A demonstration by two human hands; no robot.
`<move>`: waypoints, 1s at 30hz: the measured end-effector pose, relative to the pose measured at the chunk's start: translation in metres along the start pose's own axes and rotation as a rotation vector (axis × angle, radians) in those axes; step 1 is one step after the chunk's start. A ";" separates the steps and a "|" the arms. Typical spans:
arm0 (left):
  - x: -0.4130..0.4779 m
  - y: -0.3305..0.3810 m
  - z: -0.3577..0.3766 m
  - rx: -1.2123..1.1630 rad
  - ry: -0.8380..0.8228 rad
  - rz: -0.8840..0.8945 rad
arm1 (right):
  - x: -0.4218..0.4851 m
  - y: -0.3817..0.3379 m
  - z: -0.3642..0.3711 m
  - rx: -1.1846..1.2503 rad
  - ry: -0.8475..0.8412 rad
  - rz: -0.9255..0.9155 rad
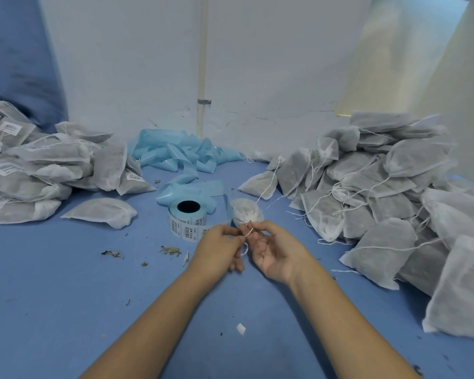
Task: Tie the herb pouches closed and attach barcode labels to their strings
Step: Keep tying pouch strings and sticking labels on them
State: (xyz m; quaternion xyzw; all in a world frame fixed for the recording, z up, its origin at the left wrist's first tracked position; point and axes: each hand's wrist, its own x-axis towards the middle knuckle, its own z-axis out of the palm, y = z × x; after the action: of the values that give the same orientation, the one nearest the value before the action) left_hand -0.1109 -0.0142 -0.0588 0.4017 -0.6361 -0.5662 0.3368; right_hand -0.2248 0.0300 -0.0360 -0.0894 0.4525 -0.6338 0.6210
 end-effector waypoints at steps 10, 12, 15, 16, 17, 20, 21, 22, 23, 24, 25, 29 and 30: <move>-0.006 -0.008 -0.006 0.947 0.361 0.412 | 0.003 0.005 -0.009 -0.669 0.097 -0.555; -0.008 -0.007 -0.007 0.892 0.388 0.417 | 0.003 0.007 -0.008 -0.749 0.040 -0.573; -0.011 -0.006 -0.008 0.767 0.412 0.452 | 0.005 0.009 -0.008 -0.798 0.008 -0.557; -0.011 -0.005 -0.008 0.740 0.406 0.469 | 0.006 0.010 -0.008 -0.819 0.015 -0.567; -0.012 -0.005 -0.007 0.722 0.396 0.485 | 0.007 0.011 -0.008 -0.857 0.029 -0.591; -0.011 -0.007 -0.002 0.699 0.340 0.516 | 0.006 0.013 -0.007 -1.057 0.094 -0.711; -0.010 -0.009 -0.001 0.696 0.319 0.516 | 0.005 0.014 -0.006 -1.156 0.130 -0.763; -0.009 -0.011 0.000 0.691 0.304 0.512 | 0.005 0.015 -0.006 -1.278 0.173 -0.815; -0.007 -0.012 0.000 0.674 0.298 0.507 | 0.004 0.017 -0.006 -1.405 0.216 -0.861; -0.006 -0.014 0.000 0.640 0.302 0.503 | 0.003 0.019 -0.006 -1.515 0.250 -0.897; -0.004 -0.016 -0.001 0.597 0.309 0.502 | 0.002 0.021 -0.006 -1.590 0.269 -0.926; 0.000 -0.019 -0.002 0.517 0.282 0.535 | 0.003 0.028 -0.008 -1.649 0.238 -0.994; 0.000 -0.019 -0.001 0.514 0.270 0.543 | 0.004 0.029 -0.009 -1.615 0.227 -1.006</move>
State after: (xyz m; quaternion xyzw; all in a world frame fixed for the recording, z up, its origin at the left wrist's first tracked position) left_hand -0.1072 -0.0156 -0.0777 0.3609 -0.7902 -0.2210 0.4433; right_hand -0.2112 0.0361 -0.0626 -0.6124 0.7191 -0.3279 -0.0204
